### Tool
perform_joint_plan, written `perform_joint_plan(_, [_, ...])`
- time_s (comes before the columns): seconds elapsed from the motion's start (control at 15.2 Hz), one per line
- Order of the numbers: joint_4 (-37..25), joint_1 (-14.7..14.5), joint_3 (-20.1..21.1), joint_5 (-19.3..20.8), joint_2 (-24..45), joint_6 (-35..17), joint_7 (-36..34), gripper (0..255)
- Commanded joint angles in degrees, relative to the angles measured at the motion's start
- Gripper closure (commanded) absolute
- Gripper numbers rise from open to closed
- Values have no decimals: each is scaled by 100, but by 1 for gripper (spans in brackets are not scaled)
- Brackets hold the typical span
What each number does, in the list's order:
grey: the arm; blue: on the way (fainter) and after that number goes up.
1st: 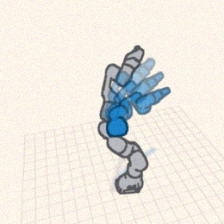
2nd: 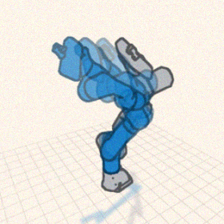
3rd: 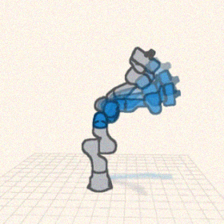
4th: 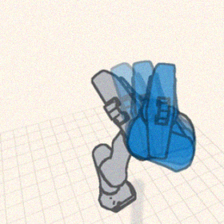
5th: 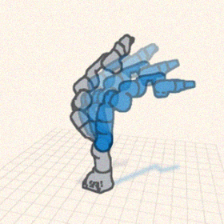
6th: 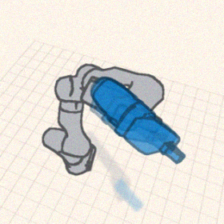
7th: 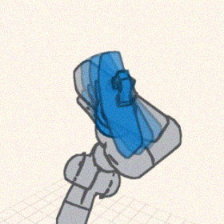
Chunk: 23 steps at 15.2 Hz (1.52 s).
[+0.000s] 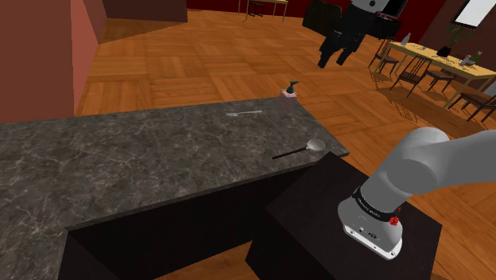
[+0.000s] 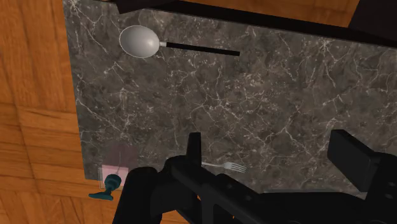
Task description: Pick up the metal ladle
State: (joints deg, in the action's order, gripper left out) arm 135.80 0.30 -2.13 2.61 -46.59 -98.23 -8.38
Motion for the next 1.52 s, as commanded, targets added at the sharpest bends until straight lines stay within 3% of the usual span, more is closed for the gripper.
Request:
perform_joint_plan(0.0, [0,0,0,0,0,0,0,0])
perform_joint_plan(0.4, [1146,-318,-715,261,-186,-881,1519,0])
perform_joint_plan(0.79, [1981,-575,-1563,636,50,-1829,3098,0])
perform_joint_plan(1.19, [2460,-895,-2543,1002,834,-2927,4767,0])
perform_joint_plan(1.45, [2563,-1288,-3289,1081,1682,-3748,5977,0])
